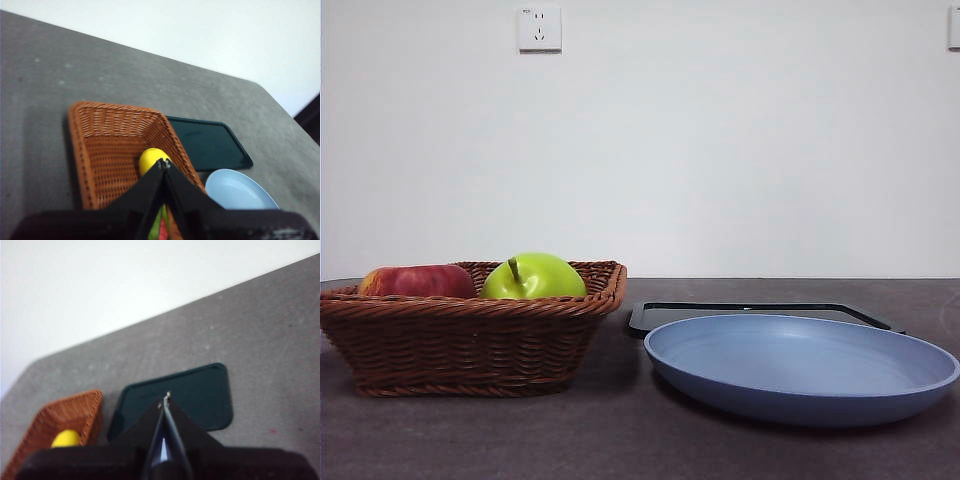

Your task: Take the lemon from the basket,put the lemon in the plate,hand out the plate

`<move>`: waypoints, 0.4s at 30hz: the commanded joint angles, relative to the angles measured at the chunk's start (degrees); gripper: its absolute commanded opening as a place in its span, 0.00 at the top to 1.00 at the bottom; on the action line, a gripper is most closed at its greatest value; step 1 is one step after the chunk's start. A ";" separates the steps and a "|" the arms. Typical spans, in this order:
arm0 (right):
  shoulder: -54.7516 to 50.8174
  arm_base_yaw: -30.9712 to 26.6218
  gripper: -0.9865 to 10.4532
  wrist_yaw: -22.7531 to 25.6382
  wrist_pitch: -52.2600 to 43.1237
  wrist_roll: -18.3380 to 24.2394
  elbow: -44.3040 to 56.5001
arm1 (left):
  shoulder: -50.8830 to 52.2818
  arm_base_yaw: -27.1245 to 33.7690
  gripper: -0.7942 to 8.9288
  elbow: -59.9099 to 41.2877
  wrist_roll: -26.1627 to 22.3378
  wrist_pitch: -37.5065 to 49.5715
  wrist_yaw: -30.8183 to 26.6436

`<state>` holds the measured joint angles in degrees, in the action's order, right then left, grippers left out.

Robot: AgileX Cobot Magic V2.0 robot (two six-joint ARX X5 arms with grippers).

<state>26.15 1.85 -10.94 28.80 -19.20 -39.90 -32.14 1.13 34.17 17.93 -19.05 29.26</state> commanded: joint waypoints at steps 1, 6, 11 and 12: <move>4.46 0.09 0.91 -1.92 2.99 5.55 -3.91 | -4.35 -0.07 0.91 4.63 -4.44 -1.81 2.14; 12.98 0.09 0.91 -5.79 8.61 8.81 -7.72 | -10.93 -0.33 0.91 11.28 -8.24 -7.85 5.57; 20.28 0.09 0.91 -10.45 12.02 10.01 -7.87 | -13.88 -0.79 0.91 13.88 -11.02 -11.21 8.46; 21.70 0.09 0.90 -10.86 12.68 10.10 -7.87 | -13.97 -0.79 0.91 13.88 -11.04 -11.39 8.48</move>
<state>47.31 1.85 -21.41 41.67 -10.41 -47.13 -45.80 0.45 47.27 8.64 -30.50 37.23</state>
